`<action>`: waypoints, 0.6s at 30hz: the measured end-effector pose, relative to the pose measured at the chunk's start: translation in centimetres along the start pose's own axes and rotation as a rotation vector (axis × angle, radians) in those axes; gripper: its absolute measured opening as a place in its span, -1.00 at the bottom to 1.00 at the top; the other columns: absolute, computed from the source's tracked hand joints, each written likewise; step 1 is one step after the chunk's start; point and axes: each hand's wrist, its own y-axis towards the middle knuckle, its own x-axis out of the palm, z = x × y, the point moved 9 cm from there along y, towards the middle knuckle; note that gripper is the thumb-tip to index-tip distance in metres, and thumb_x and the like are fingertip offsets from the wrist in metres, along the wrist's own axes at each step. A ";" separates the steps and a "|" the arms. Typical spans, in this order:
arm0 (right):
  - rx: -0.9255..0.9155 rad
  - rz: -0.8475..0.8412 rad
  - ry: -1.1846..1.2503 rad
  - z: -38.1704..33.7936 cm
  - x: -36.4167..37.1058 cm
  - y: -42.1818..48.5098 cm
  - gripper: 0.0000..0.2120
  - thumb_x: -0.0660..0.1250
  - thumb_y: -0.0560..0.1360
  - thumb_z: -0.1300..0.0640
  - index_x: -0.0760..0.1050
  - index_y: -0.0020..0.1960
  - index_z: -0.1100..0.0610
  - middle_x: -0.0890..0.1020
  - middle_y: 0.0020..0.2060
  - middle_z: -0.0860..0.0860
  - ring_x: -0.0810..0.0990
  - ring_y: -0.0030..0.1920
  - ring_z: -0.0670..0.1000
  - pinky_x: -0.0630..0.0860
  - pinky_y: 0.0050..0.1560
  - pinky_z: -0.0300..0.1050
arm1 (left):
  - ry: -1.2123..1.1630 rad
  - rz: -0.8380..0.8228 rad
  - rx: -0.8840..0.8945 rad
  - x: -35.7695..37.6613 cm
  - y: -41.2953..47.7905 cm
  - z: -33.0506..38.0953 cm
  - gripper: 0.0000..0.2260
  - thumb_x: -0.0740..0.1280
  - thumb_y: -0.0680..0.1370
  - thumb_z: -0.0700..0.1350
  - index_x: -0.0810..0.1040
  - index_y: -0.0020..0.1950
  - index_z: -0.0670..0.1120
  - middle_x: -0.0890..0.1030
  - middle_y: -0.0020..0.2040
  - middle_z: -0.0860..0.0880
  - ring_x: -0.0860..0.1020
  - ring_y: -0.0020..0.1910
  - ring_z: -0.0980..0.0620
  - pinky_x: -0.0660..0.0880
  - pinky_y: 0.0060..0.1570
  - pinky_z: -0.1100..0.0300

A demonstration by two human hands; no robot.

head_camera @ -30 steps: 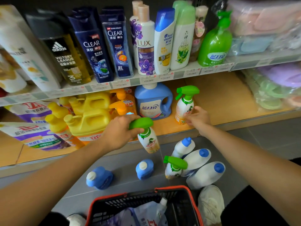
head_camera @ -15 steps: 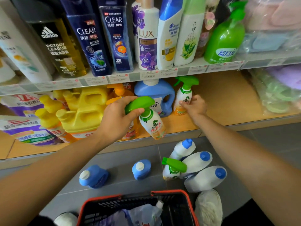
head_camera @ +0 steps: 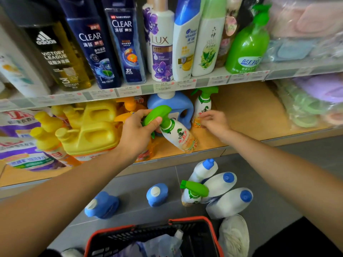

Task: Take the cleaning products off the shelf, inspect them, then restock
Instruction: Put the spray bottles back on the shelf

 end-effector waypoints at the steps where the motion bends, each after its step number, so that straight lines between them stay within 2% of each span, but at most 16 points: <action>1: -0.087 -0.071 -0.063 -1.6 0.4 -1.0 -0.67 0.45 0.43 0.34 0.62 0.18 0.17 0.68 -0.01 0.09 0.64 -0.07 -0.01 0.63 0.01 -0.11 | -0.041 0.003 -0.015 0.0 -0.2 0.1 -0.79 0.38 0.62 -0.15 0.57 0.24 -0.14 0.67 -0.11 -0.07 0.65 -0.23 0.20 0.51 -0.34 0.39; 3: -0.225 -0.281 -0.180 -4.4 2.1 -3.7 -0.40 0.53 0.38 0.28 0.48 0.39 0.10 0.61 0.17 0.09 0.59 0.00 -0.12 0.56 0.08 -0.24 | -0.095 -0.002 -0.027 0.0 -0.4 0.6 -0.79 0.37 0.62 -0.16 0.56 0.24 -0.17 0.67 -0.13 -0.09 0.65 -0.27 0.23 0.51 -0.37 0.41; 4: -0.286 -0.366 -0.256 -5.4 2.8 -5.2 -0.24 0.58 0.36 0.19 0.37 0.49 0.06 0.55 0.28 0.07 0.55 0.11 -0.13 0.52 0.15 -0.26 | -0.112 -0.007 -0.031 0.1 -0.5 0.8 -0.79 0.37 0.62 -0.16 0.56 0.24 -0.18 0.68 -0.11 -0.12 0.66 -0.27 0.21 0.51 -0.38 0.41; 6: -0.407 -0.401 -0.450 -6.9 3.6 -7.7 -0.01 0.60 0.31 -0.05 0.17 0.60 -0.03 0.44 0.41 0.03 0.43 0.36 -0.02 0.45 0.32 -0.06 | -0.142 -0.009 -0.033 0.3 -0.7 1.4 -0.79 0.37 0.62 -0.16 0.57 0.23 -0.20 0.69 -0.07 -0.20 0.67 -0.22 0.12 0.52 -0.35 0.38; 8: -0.454 -0.340 -0.563 -7.5 3.6 -9.3 0.06 0.55 0.29 -0.21 0.04 0.62 -0.08 0.39 0.45 0.03 0.33 0.45 0.09 0.43 0.33 0.12 | -0.184 -0.001 -0.030 0.6 -0.9 2.0 -0.82 0.38 0.62 -0.15 0.59 0.19 -0.18 0.70 -0.04 -0.22 0.67 -0.15 0.03 0.56 -0.30 0.33; 10: -0.445 -0.218 -0.586 -7.6 2.8 -9.9 0.03 0.54 0.32 -0.21 0.06 0.61 -0.07 0.39 0.46 0.03 0.33 0.43 0.14 0.45 0.29 0.15 | -0.231 -0.009 -0.030 1.1 -1.1 2.5 -0.86 0.38 0.61 -0.14 0.60 0.14 -0.14 0.70 -0.02 -0.21 0.66 -0.17 0.08 0.60 -0.27 0.30; 12: -0.467 -0.101 -0.548 -8.0 1.6 -9.9 -0.11 0.56 0.32 -0.15 0.24 0.54 -0.06 0.50 0.36 0.01 0.44 0.34 0.13 0.51 0.20 0.10 | -0.242 -0.046 -0.018 1.9 -1.2 2.9 -0.84 0.39 0.61 -0.13 0.60 0.16 -0.15 0.69 0.00 -0.25 0.67 -0.16 0.07 0.64 -0.19 0.23; 15: -0.422 -0.106 -0.310 -7.4 0.5 -9.3 -0.29 0.63 0.27 0.00 0.44 0.35 -0.04 0.63 0.17 -0.07 0.59 0.16 0.02 0.60 0.06 0.05 | -0.232 -0.161 0.014 3.2 -1.1 3.7 -0.78 0.40 0.61 -0.13 0.58 0.25 -0.11 0.70 0.04 -0.20 0.70 0.02 -0.05 0.66 -0.01 0.03; 18: -0.280 -0.072 -0.109 -4.8 -0.4 -7.6 -0.35 0.66 0.24 0.10 0.48 0.26 -0.01 0.66 0.08 -0.10 0.64 0.10 -0.03 0.60 0.03 -0.12 | -0.024 -0.247 0.177 3.7 -0.1 4.6 -0.70 0.44 0.58 -0.14 0.56 0.30 0.00 0.68 0.07 -0.02 0.64 0.08 0.12 0.59 0.08 0.19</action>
